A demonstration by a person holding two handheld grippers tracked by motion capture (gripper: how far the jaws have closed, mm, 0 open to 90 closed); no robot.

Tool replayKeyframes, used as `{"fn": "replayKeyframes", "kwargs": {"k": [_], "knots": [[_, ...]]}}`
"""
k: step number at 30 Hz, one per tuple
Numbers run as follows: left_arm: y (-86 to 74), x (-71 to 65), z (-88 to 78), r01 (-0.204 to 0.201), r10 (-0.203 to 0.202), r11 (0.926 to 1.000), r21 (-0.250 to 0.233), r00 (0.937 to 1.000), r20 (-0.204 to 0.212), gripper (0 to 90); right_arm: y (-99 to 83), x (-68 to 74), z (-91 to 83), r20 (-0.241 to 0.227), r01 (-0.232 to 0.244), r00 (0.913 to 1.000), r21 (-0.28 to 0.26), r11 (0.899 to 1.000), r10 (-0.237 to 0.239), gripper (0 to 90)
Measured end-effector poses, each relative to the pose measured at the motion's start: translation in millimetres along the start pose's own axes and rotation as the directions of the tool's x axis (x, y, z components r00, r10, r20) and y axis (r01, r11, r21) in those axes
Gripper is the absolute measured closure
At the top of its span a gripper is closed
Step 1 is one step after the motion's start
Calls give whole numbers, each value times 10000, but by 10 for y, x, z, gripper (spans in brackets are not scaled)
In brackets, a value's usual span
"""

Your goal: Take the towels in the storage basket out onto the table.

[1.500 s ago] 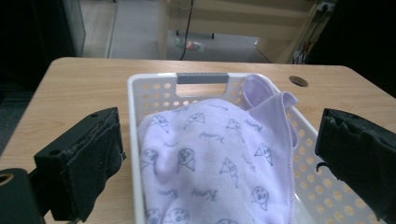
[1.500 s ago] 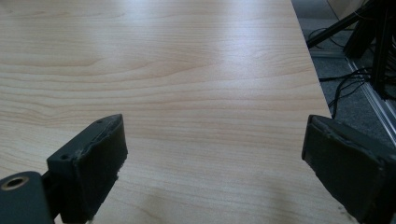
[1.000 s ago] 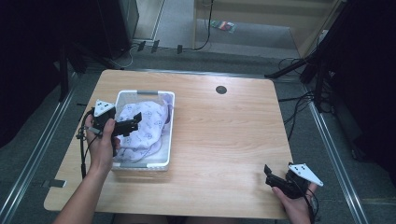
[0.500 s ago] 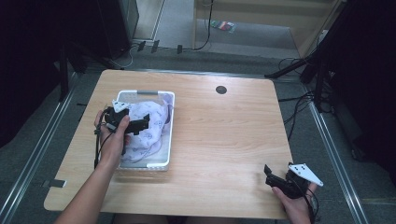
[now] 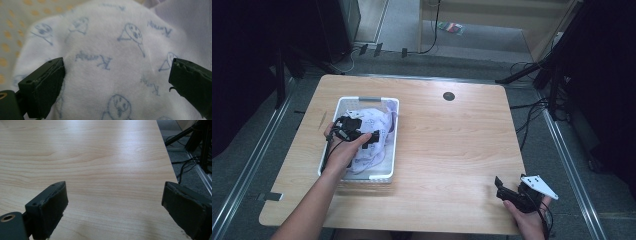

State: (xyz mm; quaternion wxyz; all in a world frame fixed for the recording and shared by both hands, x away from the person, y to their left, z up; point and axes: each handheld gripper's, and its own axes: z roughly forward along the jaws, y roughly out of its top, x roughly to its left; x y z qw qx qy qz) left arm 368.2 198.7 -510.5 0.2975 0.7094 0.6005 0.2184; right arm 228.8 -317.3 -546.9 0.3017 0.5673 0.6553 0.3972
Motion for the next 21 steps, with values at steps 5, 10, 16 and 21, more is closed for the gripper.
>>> {"fn": "replayKeyframes", "kwargs": {"k": [5,10,16,21], "knots": [[-16,3,60,79,-84,9991,415,9999,111,11,0,0,1,-8,2,10000,4,10000,-2,63],[-43,-13,150,122,-136,9972,738,9997,187,11,0,0,0,-5,5,10000,3,10000,-5,64],[-87,-71,201,-812,829,9927,895,9964,-156,29,0,2,1,10,-30,10000,31,10000,30,64],[-79,-64,189,-540,590,9934,1011,9972,-469,100,0,0,1,0,-15,10000,15,10000,15,64]]}}
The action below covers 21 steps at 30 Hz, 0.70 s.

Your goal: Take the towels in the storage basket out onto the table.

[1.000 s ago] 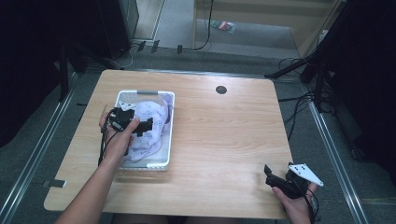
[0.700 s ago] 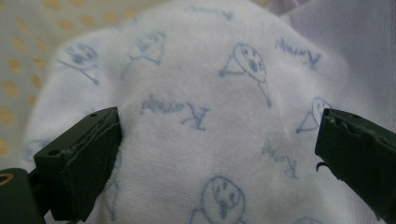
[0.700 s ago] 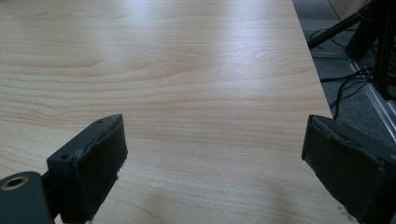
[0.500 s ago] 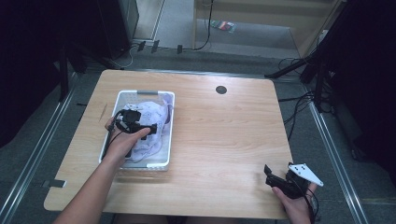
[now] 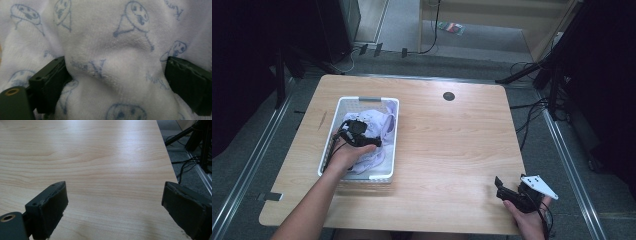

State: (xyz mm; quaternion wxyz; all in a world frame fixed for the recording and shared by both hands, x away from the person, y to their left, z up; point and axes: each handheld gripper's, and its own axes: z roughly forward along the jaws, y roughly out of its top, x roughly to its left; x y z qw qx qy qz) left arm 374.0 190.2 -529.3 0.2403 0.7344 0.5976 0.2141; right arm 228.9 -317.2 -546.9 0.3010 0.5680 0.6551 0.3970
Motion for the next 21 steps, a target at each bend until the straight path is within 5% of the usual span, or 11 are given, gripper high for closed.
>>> {"fn": "replayKeyframes", "kwargs": {"k": [8,12,21], "knots": [[39,-35,-64,-43,66,9996,293,9969,-778,390,0,-1,-2,-8,-2,10000,-18,10000,2,63],[56,9,-98,164,-147,9994,305,9984,-552,525,0,-1,-1,3,-13,10000,1,10000,13,64],[99,134,-205,910,-910,9959,-7,9958,126,616,1,0,-2,18,-79,10000,15,10000,79,63]]}}
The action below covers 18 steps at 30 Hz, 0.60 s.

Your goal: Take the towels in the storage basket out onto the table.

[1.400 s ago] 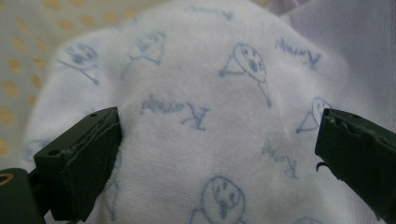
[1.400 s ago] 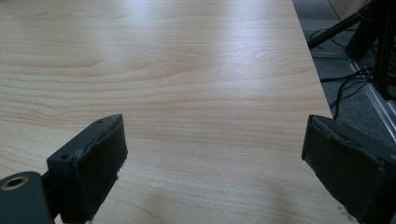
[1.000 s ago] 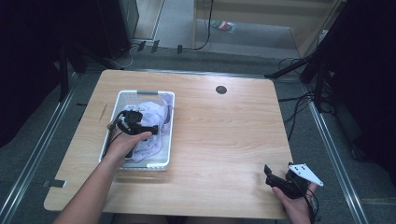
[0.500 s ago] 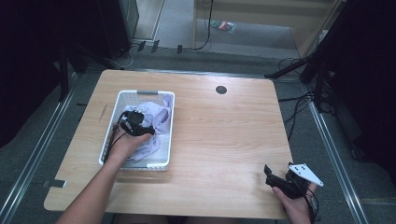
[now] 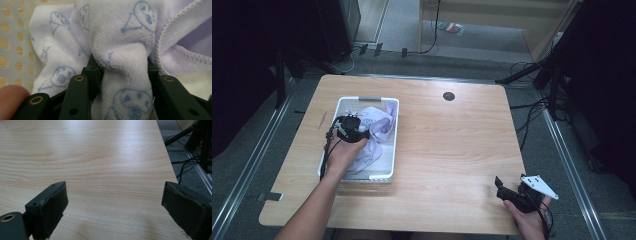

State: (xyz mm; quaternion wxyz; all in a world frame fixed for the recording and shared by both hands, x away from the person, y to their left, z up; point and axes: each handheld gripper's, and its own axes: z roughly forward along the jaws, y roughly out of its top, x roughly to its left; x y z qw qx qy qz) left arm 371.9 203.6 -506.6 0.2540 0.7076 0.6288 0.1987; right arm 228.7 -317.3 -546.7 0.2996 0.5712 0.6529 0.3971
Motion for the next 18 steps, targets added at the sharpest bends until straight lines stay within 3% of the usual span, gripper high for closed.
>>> {"fn": "replayKeyframes", "kwargs": {"k": [8,13,18], "knots": [[27,47,-173,100,-89,9982,-588,9998,186,624,0,0,1,-13,42,10000,12,10000,-42,64],[67,97,-352,190,-160,9910,-1326,9996,241,626,0,0,2,-9,39,10000,27,10000,-39,64],[110,113,-562,382,-318,9783,-2038,9989,344,625,1,1,2,-3,43,10000,28,10000,-43,64]]}}
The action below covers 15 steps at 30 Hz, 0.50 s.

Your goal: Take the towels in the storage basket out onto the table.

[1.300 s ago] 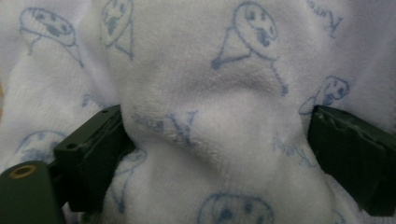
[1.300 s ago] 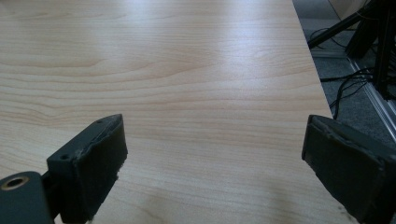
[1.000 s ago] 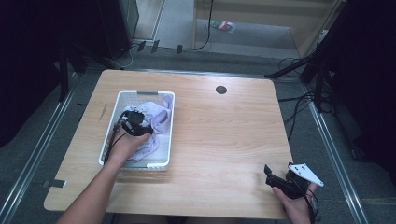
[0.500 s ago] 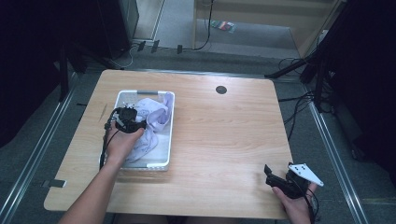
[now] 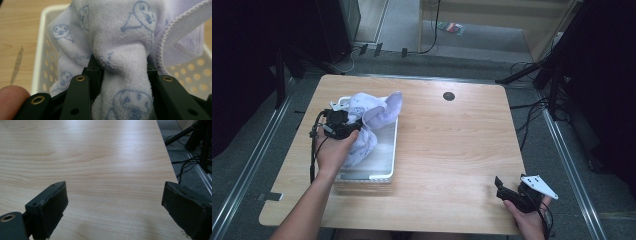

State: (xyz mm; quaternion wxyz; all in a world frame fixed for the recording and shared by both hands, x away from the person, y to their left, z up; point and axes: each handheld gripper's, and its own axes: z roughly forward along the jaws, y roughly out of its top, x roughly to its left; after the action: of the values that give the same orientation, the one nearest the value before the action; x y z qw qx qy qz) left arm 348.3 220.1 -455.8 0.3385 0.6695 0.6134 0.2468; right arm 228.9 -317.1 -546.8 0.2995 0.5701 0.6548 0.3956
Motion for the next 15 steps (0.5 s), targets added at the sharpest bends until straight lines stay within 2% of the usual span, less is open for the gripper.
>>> {"fn": "replayKeyframes", "kwargs": {"k": [5,15], "knots": [[79,-32,-171,-74,75,9972,-743,10000,7,624,0,1,1,0,7,10000,-10,10000,-7,64],[233,-113,-412,0,49,9874,-1579,9995,304,622,0,2,1,-3,24,10000,-15,10000,-24,64]]}}
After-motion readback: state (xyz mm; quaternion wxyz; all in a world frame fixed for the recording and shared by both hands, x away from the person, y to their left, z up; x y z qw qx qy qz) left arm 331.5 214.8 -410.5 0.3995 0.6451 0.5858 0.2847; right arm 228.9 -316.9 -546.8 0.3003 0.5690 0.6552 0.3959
